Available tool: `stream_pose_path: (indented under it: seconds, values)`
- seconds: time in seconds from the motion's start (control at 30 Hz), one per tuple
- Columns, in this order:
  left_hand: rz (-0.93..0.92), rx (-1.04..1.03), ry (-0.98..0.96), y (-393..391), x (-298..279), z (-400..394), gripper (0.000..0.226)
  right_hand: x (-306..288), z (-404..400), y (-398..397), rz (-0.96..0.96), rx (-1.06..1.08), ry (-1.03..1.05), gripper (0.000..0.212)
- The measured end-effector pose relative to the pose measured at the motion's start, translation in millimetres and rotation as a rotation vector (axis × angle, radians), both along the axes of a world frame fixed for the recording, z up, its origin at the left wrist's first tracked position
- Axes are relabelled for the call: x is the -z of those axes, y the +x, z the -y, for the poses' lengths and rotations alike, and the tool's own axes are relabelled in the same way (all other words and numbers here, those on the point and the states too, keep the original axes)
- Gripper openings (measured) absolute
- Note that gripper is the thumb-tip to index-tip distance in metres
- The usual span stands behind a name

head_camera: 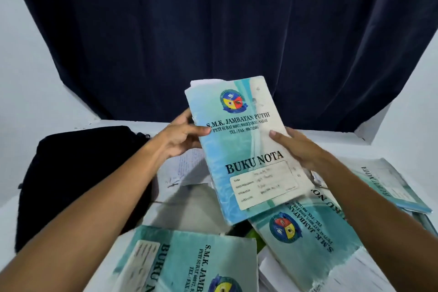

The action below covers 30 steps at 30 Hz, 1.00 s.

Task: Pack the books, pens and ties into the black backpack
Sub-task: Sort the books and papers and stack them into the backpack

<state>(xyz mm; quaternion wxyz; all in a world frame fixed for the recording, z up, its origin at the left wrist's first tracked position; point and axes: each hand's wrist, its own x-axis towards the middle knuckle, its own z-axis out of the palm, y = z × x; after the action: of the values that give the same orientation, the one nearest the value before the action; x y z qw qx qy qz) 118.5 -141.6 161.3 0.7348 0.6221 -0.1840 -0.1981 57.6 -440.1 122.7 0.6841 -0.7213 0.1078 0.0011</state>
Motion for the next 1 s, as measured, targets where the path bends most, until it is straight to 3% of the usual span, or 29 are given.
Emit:
stream_pose_path:
  seconds: [0.07,0.13,0.2,0.33,0.43,0.57,0.67,0.73,0.83,0.93,1.0]
  values:
    - [0.030,0.036,0.029,-1.2,-10.6,-12.7,0.067,-1.5,-4.3,-7.9,-0.042,-0.194,0.140,0.081]
    - [0.033,0.067,0.078,-0.1,-16.4,-24.6,0.078,6.9,-6.9,-13.2,-0.057,-0.330,0.173,0.096]
    - [0.039,0.083,0.137,-1.7,-17.9,-34.2,0.080,16.3,-9.3,-15.8,-0.051,-0.361,0.258,0.102]
    - [0.010,-0.042,0.177,-9.5,-13.9,-44.5,0.055,20.1,-30.6,-24.8,0.019,-0.355,0.436,0.102]
    - [-0.039,-0.151,0.087,-12.8,-1.7,-54.8,0.035,21.3,-49.9,-33.0,0.063,-0.248,0.469,0.106]
    - [-0.327,-0.176,-0.189,-24.8,35.2,-92.9,0.083,25.9,-79.2,-44.1,0.102,0.012,0.520,0.069]
    - [-0.483,-0.114,-0.405,-58.8,78.3,-99.4,0.089,33.0,-108.2,-45.6,0.154,0.185,0.575,0.048]
    - [-0.489,-0.123,-0.448,-85.6,92.9,-84.2,0.072,40.0,-135.3,-47.2,0.197,0.314,0.643,0.029]
    - [-0.379,-0.268,-0.439,-102.5,93.6,-60.9,0.044,49.1,-174.8,-52.8,0.262,0.415,0.722,0.026]
    - [-0.303,-0.442,-0.331,-95.8,89.1,-64.5,0.048,56.1,-202.3,-65.7,0.279,0.443,0.681,0.027]
    - [-0.286,-0.408,-0.326,-92.2,87.8,-80.0,0.054,54.0,-208.4,-75.1,0.320,0.402,0.640,0.034]
